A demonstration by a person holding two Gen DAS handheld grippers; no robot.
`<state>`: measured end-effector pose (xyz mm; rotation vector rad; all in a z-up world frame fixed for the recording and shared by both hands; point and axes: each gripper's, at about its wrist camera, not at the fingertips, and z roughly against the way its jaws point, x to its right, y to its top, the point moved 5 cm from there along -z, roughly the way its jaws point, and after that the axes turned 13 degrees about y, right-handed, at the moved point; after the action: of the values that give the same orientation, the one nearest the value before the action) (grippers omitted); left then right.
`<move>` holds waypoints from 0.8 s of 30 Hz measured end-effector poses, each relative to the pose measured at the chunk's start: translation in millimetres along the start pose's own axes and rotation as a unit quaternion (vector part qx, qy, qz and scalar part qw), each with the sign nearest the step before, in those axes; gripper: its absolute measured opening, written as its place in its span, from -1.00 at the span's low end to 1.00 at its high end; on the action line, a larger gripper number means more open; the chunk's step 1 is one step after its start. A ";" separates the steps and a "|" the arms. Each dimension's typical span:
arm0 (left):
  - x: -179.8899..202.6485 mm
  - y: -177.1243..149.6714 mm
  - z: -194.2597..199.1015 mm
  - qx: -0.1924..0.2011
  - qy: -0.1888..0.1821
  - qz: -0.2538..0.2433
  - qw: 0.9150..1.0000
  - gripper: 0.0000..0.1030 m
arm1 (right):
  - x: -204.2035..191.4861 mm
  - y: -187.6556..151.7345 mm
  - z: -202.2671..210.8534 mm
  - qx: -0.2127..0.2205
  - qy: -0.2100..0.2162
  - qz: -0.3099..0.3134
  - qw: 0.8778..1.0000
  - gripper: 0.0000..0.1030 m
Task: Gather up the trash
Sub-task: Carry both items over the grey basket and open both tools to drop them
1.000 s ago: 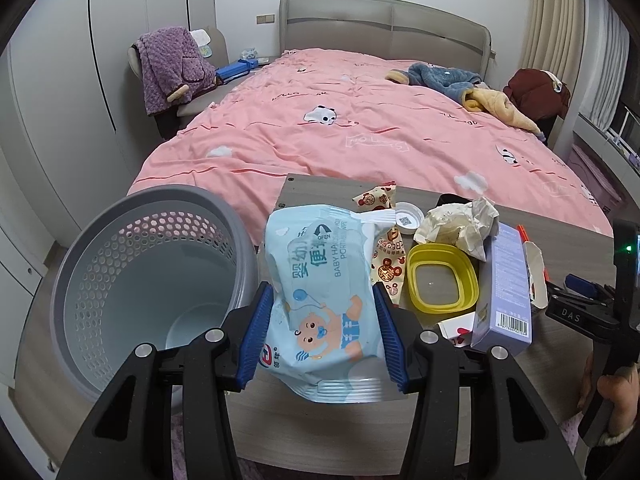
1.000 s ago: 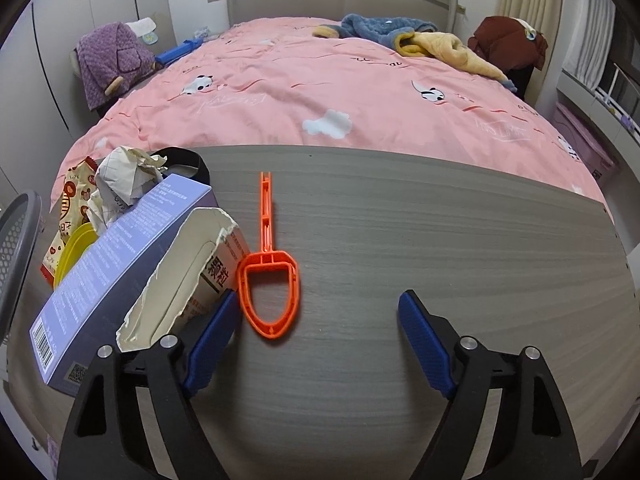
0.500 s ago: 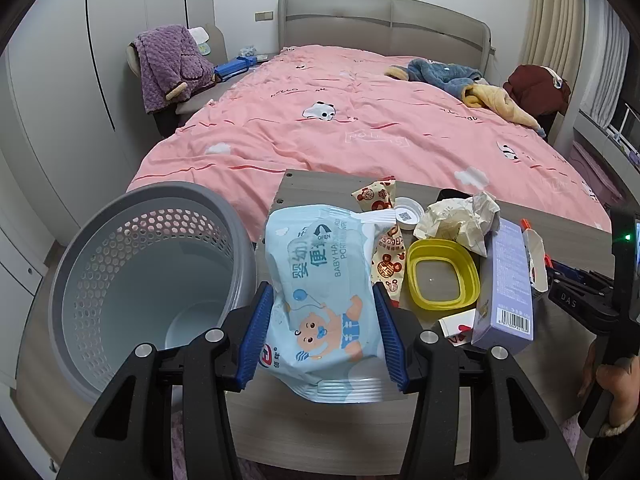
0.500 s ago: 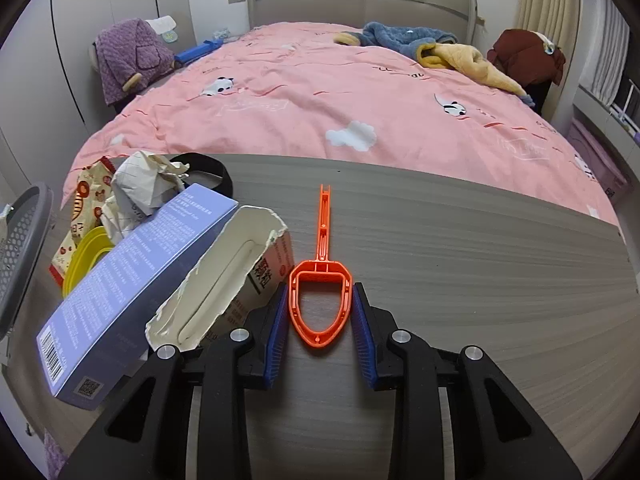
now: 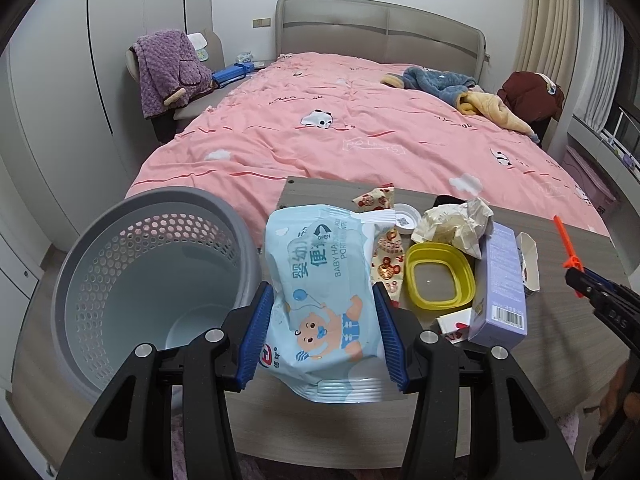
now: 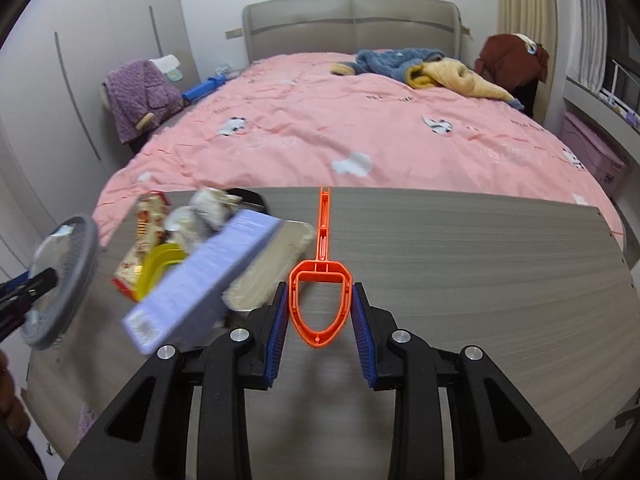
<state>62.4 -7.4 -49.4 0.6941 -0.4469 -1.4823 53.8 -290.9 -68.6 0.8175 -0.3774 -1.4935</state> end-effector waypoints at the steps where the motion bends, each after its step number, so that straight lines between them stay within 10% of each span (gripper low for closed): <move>1: -4.9 -0.3 -0.4 0.001 0.002 0.003 1.000 -0.05 | -15.0 1.8 4.1 0.004 0.009 0.010 1.000 -0.41; 15: -139.7 -9.4 -29.7 -0.016 0.078 0.068 0.995 -0.05 | -239.0 13.6 -65.0 -0.051 0.198 0.141 0.969 -0.41; 24: -191.4 -24.1 -62.0 -0.053 0.100 0.081 0.990 -0.05 | -314.6 -4.9 -128.6 -0.124 0.250 0.174 0.944 -0.41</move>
<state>73.5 191.9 -83.9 0.6966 -0.2615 -1.2601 111.4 43.9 -79.3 0.8442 0.0505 -0.9371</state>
